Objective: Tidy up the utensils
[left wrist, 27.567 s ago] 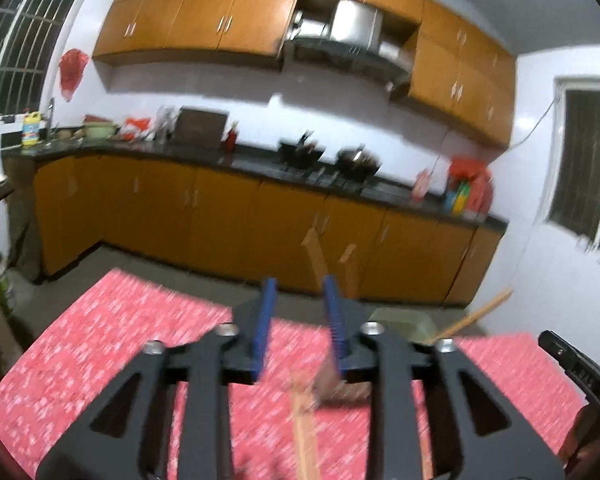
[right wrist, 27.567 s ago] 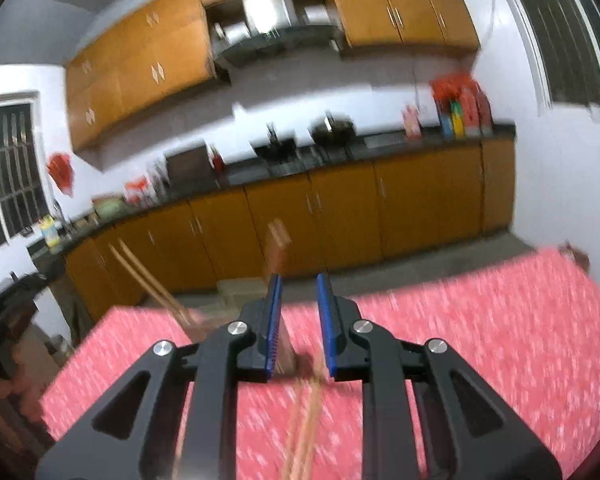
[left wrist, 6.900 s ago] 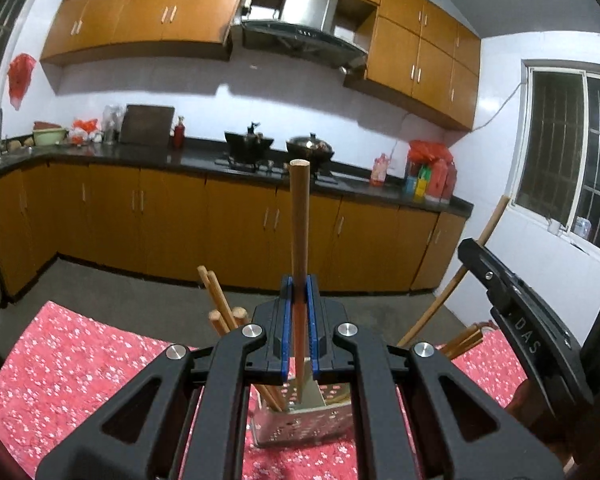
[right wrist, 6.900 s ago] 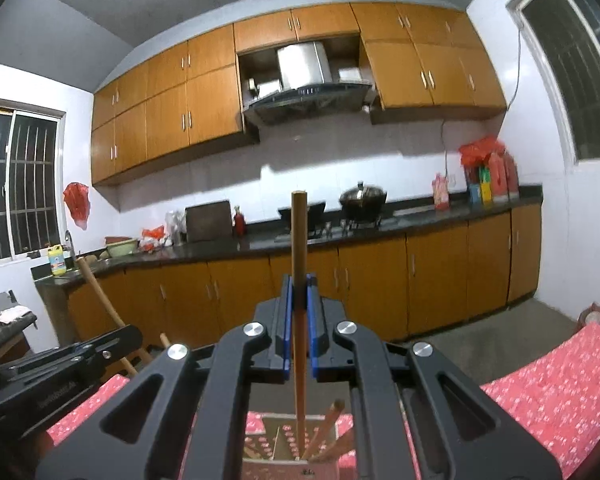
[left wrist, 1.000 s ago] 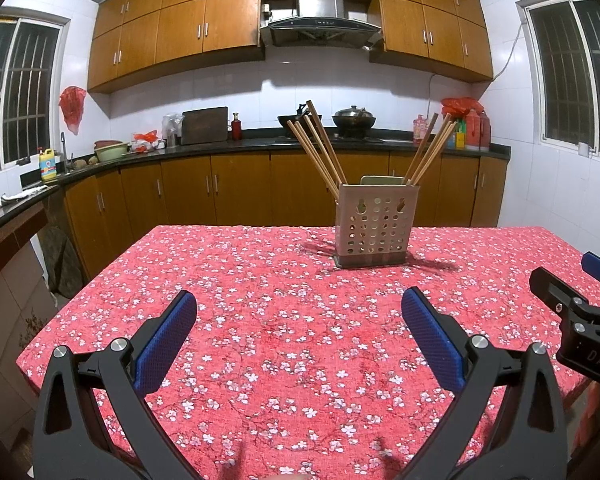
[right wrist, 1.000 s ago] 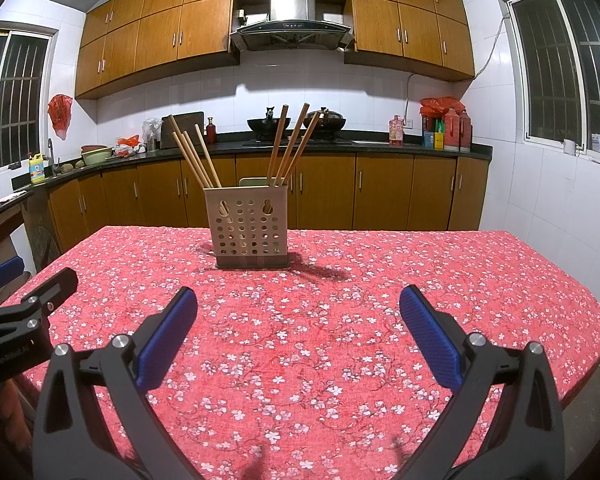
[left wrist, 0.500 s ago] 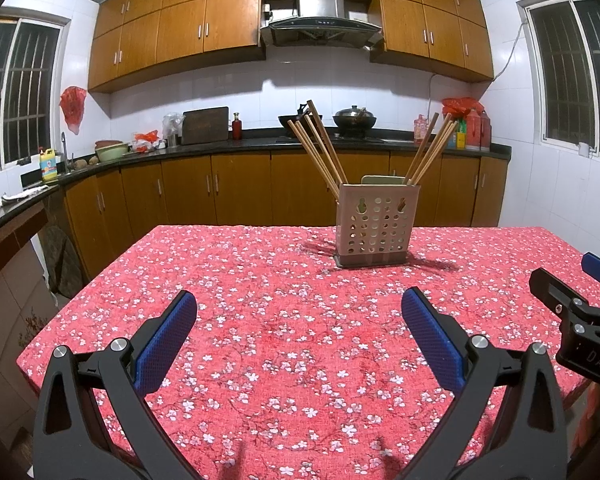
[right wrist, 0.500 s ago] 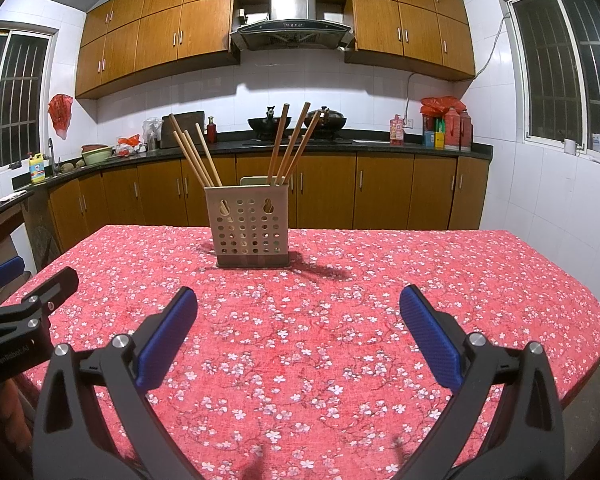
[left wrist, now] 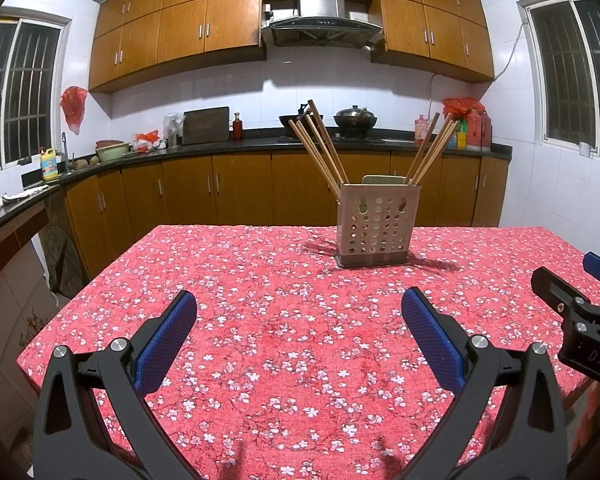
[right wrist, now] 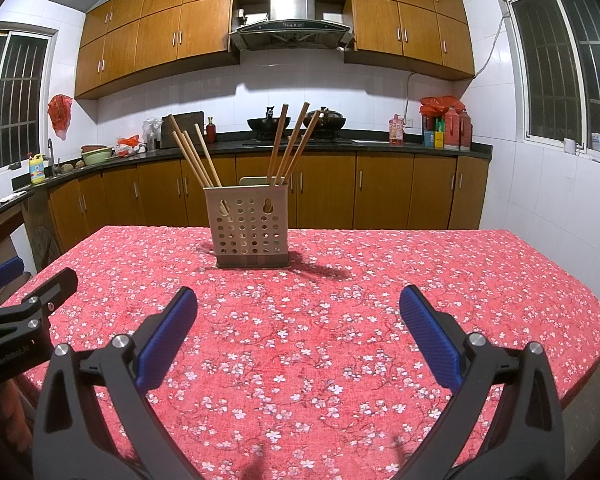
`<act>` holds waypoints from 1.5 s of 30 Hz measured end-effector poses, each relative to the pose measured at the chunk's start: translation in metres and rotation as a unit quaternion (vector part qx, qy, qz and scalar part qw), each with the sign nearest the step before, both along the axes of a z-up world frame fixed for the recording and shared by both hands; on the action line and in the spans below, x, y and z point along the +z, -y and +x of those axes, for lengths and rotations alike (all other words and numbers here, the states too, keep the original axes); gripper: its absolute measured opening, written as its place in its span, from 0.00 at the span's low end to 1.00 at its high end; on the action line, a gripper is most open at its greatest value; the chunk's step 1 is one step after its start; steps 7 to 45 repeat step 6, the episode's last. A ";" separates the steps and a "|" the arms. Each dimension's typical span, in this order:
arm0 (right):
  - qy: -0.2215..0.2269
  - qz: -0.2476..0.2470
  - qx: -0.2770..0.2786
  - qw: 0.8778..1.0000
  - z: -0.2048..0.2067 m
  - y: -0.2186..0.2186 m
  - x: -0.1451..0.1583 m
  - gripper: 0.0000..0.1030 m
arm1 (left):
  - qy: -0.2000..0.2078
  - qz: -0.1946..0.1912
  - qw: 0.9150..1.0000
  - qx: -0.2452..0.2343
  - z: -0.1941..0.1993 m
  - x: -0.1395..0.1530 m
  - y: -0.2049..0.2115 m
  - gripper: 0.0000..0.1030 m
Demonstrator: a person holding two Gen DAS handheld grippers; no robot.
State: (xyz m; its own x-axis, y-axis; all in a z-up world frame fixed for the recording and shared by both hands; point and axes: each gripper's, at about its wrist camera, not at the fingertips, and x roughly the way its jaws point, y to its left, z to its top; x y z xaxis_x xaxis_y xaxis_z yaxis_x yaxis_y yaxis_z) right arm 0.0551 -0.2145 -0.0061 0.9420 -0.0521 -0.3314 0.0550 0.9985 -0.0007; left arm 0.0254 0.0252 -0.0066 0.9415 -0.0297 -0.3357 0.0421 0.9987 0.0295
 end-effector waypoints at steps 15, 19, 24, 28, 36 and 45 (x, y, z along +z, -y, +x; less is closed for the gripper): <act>0.000 0.000 0.000 1.000 0.000 -0.001 -0.001 0.96 | -0.001 -0.003 1.000 0.003 -0.001 0.000 -0.003 0.98; 0.000 0.000 0.000 1.000 0.000 -0.001 -0.001 0.96 | -0.001 -0.003 1.000 0.003 -0.001 0.000 -0.003 0.98; 0.000 0.000 0.000 1.000 0.000 -0.001 -0.001 0.96 | -0.001 -0.003 1.000 0.003 -0.001 0.000 -0.003 0.98; 0.000 0.000 0.000 1.000 0.000 -0.001 -0.001 0.96 | -0.001 -0.003 1.000 0.003 -0.001 0.000 -0.003 0.98; 0.000 0.000 0.000 1.000 0.000 -0.001 -0.001 0.96 | -0.001 -0.003 1.000 0.003 -0.001 0.000 -0.003 0.98; 0.000 0.000 0.000 1.000 0.000 -0.001 -0.001 0.96 | -0.001 -0.003 1.000 0.003 -0.001 0.000 -0.003 0.98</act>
